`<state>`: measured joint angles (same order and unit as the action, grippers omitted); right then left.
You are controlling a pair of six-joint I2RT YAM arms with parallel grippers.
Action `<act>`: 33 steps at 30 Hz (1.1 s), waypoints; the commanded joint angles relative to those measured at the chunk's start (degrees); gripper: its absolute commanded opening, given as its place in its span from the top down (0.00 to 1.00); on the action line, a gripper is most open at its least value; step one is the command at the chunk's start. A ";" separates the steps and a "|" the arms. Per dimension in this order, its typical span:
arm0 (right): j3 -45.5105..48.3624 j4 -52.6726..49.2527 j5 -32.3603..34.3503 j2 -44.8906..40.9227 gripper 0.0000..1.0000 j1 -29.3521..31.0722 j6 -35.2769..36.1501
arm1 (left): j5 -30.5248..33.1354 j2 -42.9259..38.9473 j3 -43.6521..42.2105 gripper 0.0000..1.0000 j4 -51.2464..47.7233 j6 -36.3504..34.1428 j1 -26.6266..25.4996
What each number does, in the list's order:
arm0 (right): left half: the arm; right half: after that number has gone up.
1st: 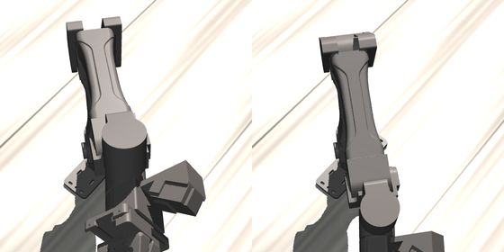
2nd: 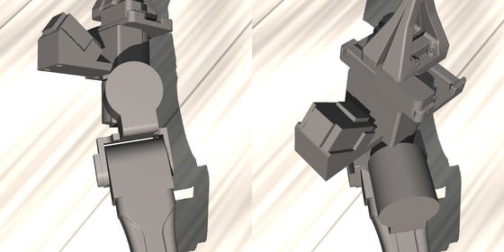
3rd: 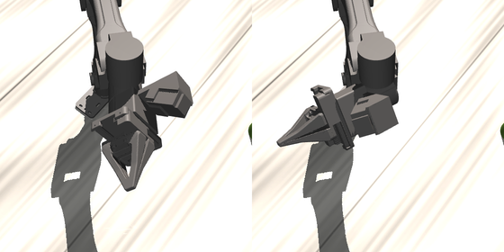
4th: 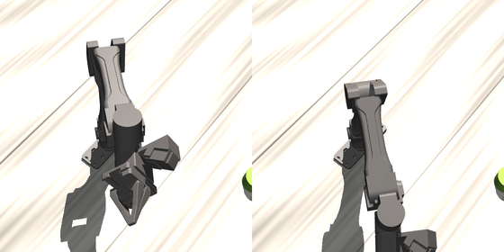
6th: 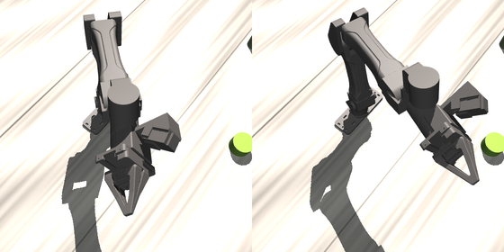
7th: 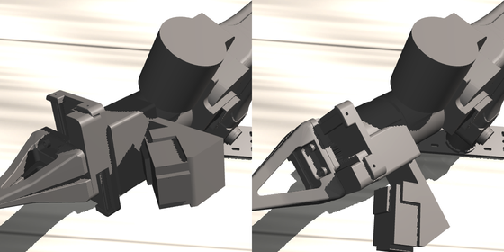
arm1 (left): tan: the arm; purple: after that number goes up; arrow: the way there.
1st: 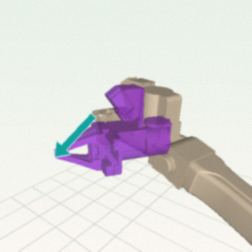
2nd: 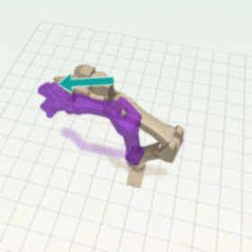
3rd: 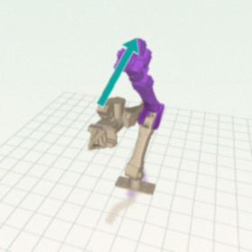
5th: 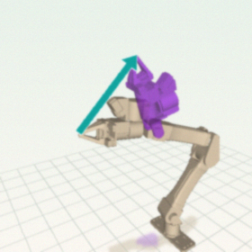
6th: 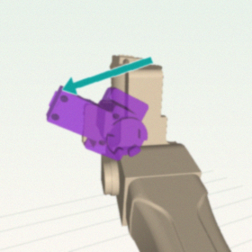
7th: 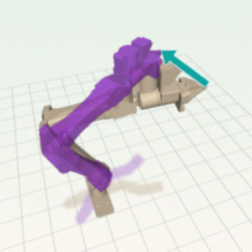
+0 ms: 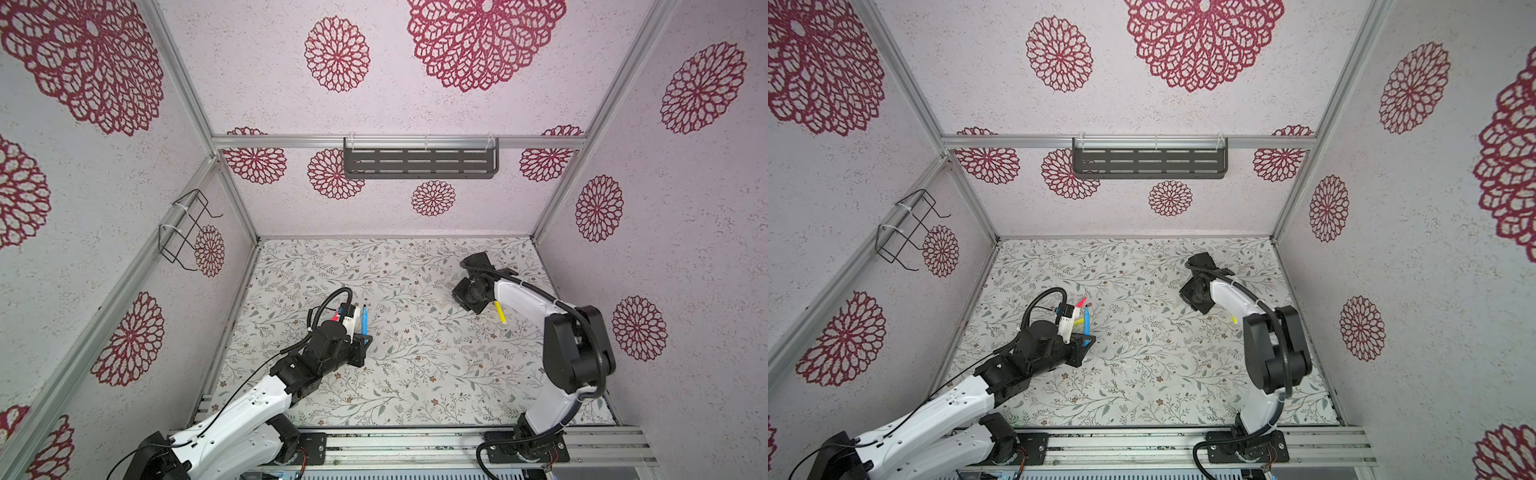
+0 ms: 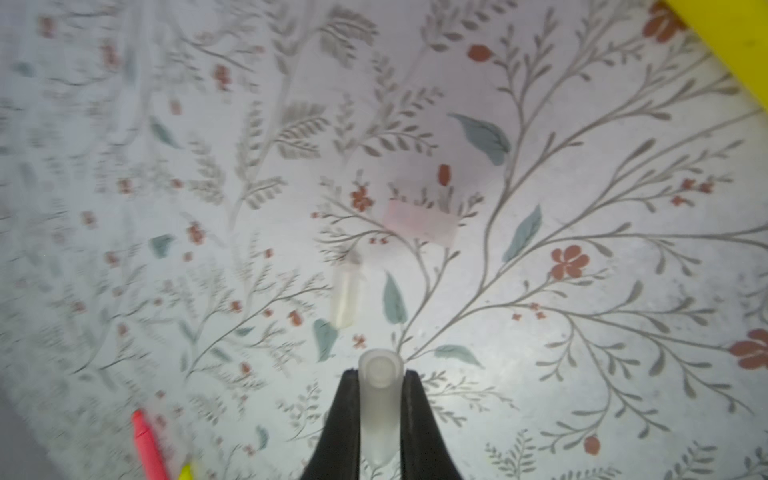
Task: Insert the pens into the pen caps
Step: 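Lower the right gripper and close it on a clear cap, then lift the clear cap and carry it toward the blue marker tip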
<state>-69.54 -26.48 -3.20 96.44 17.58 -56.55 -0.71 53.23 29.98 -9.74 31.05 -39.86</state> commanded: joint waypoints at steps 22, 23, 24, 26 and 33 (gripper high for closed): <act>14.68 48.46 -36.55 -30.85 1.00 4.03 21.10 | -16.45 12.05 7.83 1.00 19.20 -3.51 -4.85; 14.69 48.92 -37.27 -31.49 1.00 4.48 21.81 | -16.54 12.36 8.35 1.00 20.17 -3.66 -5.18; 14.69 49.28 -37.42 -32.04 1.00 4.71 22.27 | -16.71 12.57 8.79 1.00 20.79 -3.84 -5.52; 14.30 49.33 -37.91 -33.01 1.00 5.31 23.51 | -17.21 13.32 9.99 1.00 21.73 -4.47 -6.14; 8.74 40.51 -38.08 -34.59 1.00 7.96 31.85 | -17.91 15.96 14.16 1.00 20.39 -6.90 -8.01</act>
<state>-57.34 16.36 -39.79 63.61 24.77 -30.79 -17.58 68.58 42.52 9.37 26.15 -46.89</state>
